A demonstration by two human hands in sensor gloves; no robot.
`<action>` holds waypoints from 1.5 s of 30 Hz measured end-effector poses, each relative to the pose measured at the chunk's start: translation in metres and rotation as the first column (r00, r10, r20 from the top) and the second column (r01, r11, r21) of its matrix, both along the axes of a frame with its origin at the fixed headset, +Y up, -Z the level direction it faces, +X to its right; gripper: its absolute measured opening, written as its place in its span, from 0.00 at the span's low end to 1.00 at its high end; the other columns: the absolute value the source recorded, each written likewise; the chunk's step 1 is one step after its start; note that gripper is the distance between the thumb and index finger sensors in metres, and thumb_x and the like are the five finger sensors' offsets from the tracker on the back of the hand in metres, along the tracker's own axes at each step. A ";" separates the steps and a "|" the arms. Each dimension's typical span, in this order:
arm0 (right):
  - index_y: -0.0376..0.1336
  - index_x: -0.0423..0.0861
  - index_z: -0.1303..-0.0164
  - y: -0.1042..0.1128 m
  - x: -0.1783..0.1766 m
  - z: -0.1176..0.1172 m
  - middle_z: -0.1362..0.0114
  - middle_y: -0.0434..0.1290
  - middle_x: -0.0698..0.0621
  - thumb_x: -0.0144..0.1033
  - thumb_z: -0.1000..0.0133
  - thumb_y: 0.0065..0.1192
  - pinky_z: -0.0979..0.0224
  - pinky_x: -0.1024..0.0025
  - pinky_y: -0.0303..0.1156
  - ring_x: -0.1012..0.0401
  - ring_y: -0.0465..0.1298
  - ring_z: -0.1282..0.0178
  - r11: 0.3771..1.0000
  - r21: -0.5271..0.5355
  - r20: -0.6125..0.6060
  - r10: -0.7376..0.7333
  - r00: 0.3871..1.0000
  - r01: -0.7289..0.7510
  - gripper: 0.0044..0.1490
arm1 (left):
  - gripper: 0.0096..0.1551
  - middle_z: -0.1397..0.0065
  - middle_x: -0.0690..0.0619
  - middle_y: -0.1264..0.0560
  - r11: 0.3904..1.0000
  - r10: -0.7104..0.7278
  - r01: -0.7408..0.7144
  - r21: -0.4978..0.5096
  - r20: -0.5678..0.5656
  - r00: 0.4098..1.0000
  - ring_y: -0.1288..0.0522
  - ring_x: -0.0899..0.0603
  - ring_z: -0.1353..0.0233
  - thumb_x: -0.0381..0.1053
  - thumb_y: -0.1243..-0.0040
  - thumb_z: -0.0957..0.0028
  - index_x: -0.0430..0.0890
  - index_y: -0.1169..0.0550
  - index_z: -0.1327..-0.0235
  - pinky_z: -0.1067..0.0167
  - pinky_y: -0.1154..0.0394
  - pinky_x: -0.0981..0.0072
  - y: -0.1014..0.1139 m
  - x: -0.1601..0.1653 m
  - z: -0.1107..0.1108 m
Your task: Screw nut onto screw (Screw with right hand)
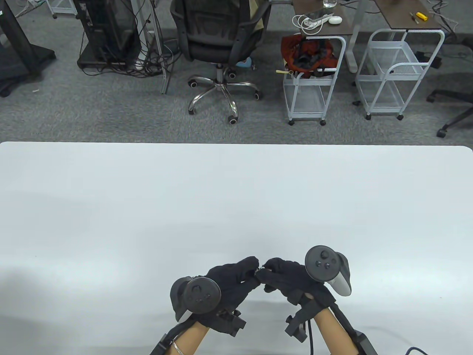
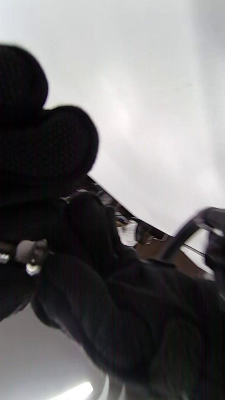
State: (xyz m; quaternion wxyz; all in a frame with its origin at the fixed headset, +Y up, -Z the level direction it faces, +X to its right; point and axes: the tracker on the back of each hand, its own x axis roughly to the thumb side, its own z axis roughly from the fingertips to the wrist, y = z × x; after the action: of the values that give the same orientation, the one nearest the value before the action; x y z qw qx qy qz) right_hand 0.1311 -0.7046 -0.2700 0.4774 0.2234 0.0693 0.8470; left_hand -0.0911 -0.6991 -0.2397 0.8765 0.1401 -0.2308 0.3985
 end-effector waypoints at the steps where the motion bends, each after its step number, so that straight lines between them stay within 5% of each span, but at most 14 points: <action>1: 0.74 0.36 0.60 -0.001 0.000 0.002 0.54 0.83 0.38 0.49 0.35 0.50 0.55 0.53 0.76 0.52 0.86 0.64 1.000 0.015 0.069 -0.009 0.998 0.008 0.30 | 0.25 0.51 0.58 0.09 1.000 0.002 -0.002 0.000 0.011 1.000 0.10 0.55 0.54 0.56 0.31 0.55 0.47 0.16 0.47 0.50 0.16 0.65 0.000 0.001 0.000; 4: 0.74 0.35 0.60 -0.001 0.000 0.002 0.54 0.83 0.37 0.48 0.35 0.48 0.55 0.51 0.76 0.51 0.85 0.65 1.000 -0.004 0.054 -0.027 0.998 0.027 0.30 | 0.25 0.50 0.58 0.09 1.000 0.004 -0.004 -0.005 0.008 1.000 0.10 0.55 0.54 0.56 0.31 0.55 0.48 0.16 0.47 0.50 0.16 0.65 0.000 0.001 0.000; 8: 0.67 0.32 0.45 0.001 -0.001 0.001 0.41 0.76 0.32 0.48 0.37 0.57 0.46 0.48 0.72 0.47 0.82 0.52 0.995 -0.095 -0.079 0.000 0.997 -0.007 0.31 | 0.25 0.51 0.56 0.09 1.000 0.013 -0.013 -0.008 -0.009 1.000 0.10 0.54 0.54 0.56 0.31 0.55 0.47 0.16 0.48 0.50 0.16 0.65 0.000 -0.001 0.000; 13: 0.74 0.35 0.63 0.000 0.000 0.003 0.56 0.83 0.37 0.47 0.35 0.50 0.56 0.52 0.76 0.51 0.85 0.67 0.999 0.030 0.092 -0.043 0.995 0.041 0.29 | 0.25 0.51 0.56 0.09 0.999 0.030 -0.029 -0.029 0.016 0.999 0.10 0.55 0.54 0.56 0.31 0.56 0.47 0.16 0.48 0.50 0.16 0.65 -0.001 0.002 0.000; 18: 0.67 0.32 0.45 0.002 0.001 0.001 0.41 0.76 0.32 0.48 0.36 0.57 0.46 0.47 0.72 0.46 0.82 0.51 0.995 -0.096 -0.088 0.001 0.996 -0.010 0.30 | 0.25 0.51 0.56 0.09 1.000 0.010 -0.010 -0.004 -0.007 1.000 0.10 0.55 0.54 0.56 0.30 0.56 0.47 0.16 0.48 0.50 0.16 0.65 0.001 0.000 0.001; 22: 0.74 0.36 0.63 -0.001 0.000 0.003 0.56 0.83 0.38 0.47 0.35 0.49 0.56 0.52 0.76 0.51 0.85 0.67 0.998 0.018 0.097 -0.054 0.994 0.053 0.29 | 0.25 0.51 0.58 0.09 1.000 0.025 -0.025 -0.017 0.020 0.999 0.10 0.55 0.54 0.56 0.30 0.56 0.47 0.16 0.48 0.50 0.16 0.65 0.000 0.001 0.000; 27: 0.67 0.31 0.45 0.001 0.000 0.001 0.41 0.76 0.31 0.48 0.37 0.58 0.47 0.47 0.72 0.46 0.82 0.52 0.995 -0.105 -0.091 -0.013 0.996 0.003 0.31 | 0.25 0.51 0.56 0.09 1.000 0.002 -0.002 -0.001 -0.014 1.000 0.10 0.55 0.54 0.56 0.30 0.56 0.47 0.16 0.48 0.50 0.16 0.65 0.001 -0.001 0.000; 32: 0.74 0.35 0.62 -0.001 0.001 0.002 0.56 0.83 0.37 0.47 0.35 0.50 0.57 0.52 0.76 0.51 0.85 0.67 0.998 0.016 0.092 -0.057 0.994 0.056 0.29 | 0.25 0.51 0.58 0.09 1.000 0.017 -0.017 -0.008 0.016 1.000 0.10 0.55 0.54 0.56 0.30 0.56 0.48 0.15 0.48 0.50 0.16 0.65 0.000 0.001 0.000; 37: 0.67 0.31 0.45 -0.001 -0.001 0.000 0.41 0.76 0.30 0.48 0.37 0.58 0.47 0.47 0.72 0.46 0.82 0.52 0.996 -0.094 -0.080 -0.020 0.997 0.013 0.31 | 0.24 0.50 0.58 0.09 1.000 0.001 -0.001 -0.003 -0.014 1.000 0.10 0.55 0.53 0.56 0.31 0.55 0.48 0.16 0.48 0.50 0.16 0.65 0.000 -0.001 0.000; 42: 0.74 0.35 0.62 -0.002 -0.001 0.003 0.55 0.83 0.37 0.47 0.35 0.50 0.56 0.52 0.76 0.51 0.85 0.67 0.997 0.041 0.105 -0.062 0.993 0.058 0.29 | 0.24 0.50 0.58 0.09 0.999 0.027 -0.026 -0.019 0.009 1.000 0.10 0.55 0.53 0.56 0.31 0.55 0.47 0.16 0.48 0.49 0.16 0.65 0.000 0.001 0.000; 45: 0.71 0.33 0.52 0.000 0.000 0.002 0.47 0.80 0.32 0.49 0.36 0.53 0.51 0.49 0.74 0.47 0.84 0.58 0.999 -0.019 0.006 -0.046 0.999 0.046 0.30 | 0.24 0.50 0.56 0.09 1.000 0.011 -0.011 -0.010 -0.018 1.000 0.10 0.54 0.53 0.56 0.31 0.55 0.48 0.16 0.48 0.50 0.16 0.65 0.000 -0.001 0.000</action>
State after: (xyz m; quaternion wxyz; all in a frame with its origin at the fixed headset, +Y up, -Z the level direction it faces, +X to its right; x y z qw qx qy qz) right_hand 0.1308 -0.7048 -0.2684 0.4990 0.2181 0.0708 0.8357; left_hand -0.0922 -0.6988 -0.2397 0.8770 0.1403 -0.2202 0.4034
